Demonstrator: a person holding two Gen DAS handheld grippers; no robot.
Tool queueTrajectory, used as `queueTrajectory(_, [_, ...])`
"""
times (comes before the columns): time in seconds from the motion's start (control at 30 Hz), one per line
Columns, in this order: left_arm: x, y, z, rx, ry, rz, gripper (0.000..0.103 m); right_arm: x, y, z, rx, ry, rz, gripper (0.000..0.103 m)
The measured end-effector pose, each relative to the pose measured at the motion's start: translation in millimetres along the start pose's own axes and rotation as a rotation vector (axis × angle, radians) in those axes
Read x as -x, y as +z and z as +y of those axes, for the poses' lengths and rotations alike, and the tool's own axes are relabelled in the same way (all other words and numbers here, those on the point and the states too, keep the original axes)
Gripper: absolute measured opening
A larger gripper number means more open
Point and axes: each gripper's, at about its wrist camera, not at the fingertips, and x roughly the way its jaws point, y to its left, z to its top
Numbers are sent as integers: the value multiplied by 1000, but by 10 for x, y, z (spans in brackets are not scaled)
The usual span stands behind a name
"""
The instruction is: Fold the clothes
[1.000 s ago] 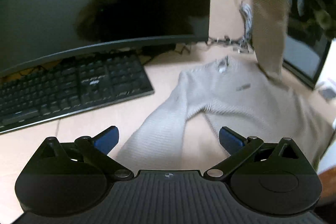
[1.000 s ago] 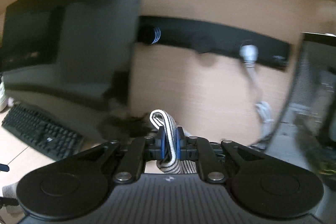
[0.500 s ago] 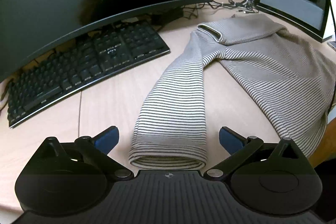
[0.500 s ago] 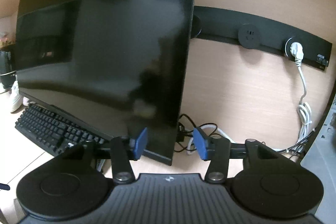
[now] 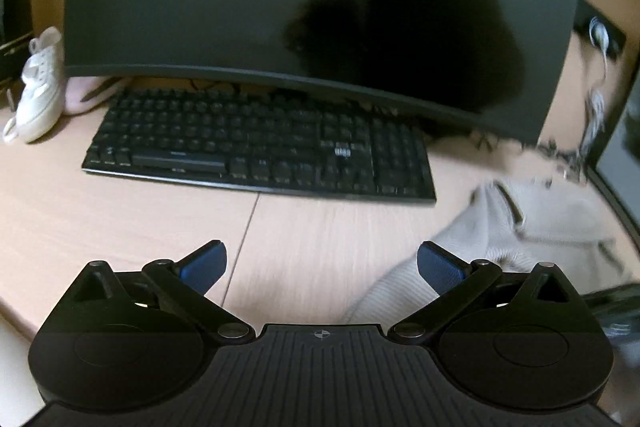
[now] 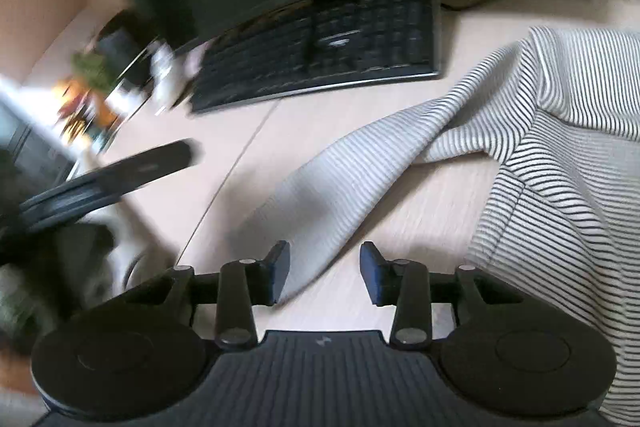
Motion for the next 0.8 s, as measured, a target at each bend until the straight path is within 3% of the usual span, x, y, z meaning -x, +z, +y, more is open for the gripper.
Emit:
queueTrajectory(0.13, [53,-18,-11,30,-12,-10,103,-305,43,2,-55,6,-5,42])
queueTrajectory(0.17, [56,-22,-20,38,-16,-10,103,-342,30,42,-34,18,4,26])
queueTrajectory(0.2, [54,-22,-27,45,-22,-8,103,-357,22,90,-6,35,14,4])
queueTrajectory(0.33, [-6,45,-100,41,-47,-11,103,-9,163,261,184,85,-32,4])
queueTrajectory(0.5, [-206,114,-320,52,-122,-4,103,906,691,-121,311,-89,-183,4])
queueTrajectory(0.63, [-419,122,-657,37,-205,27,103,1487,957,-576,349,-315,-255,5])
queueTrajectory(0.73, [-567,111,-970,-2,-267,55,103,1729,1027,-839,369,-493,-308,11])
queueTrajectory(0.8, [-670,105,-1177,-31,-304,74,103,1823,973,-991,321,-511,-320,22])
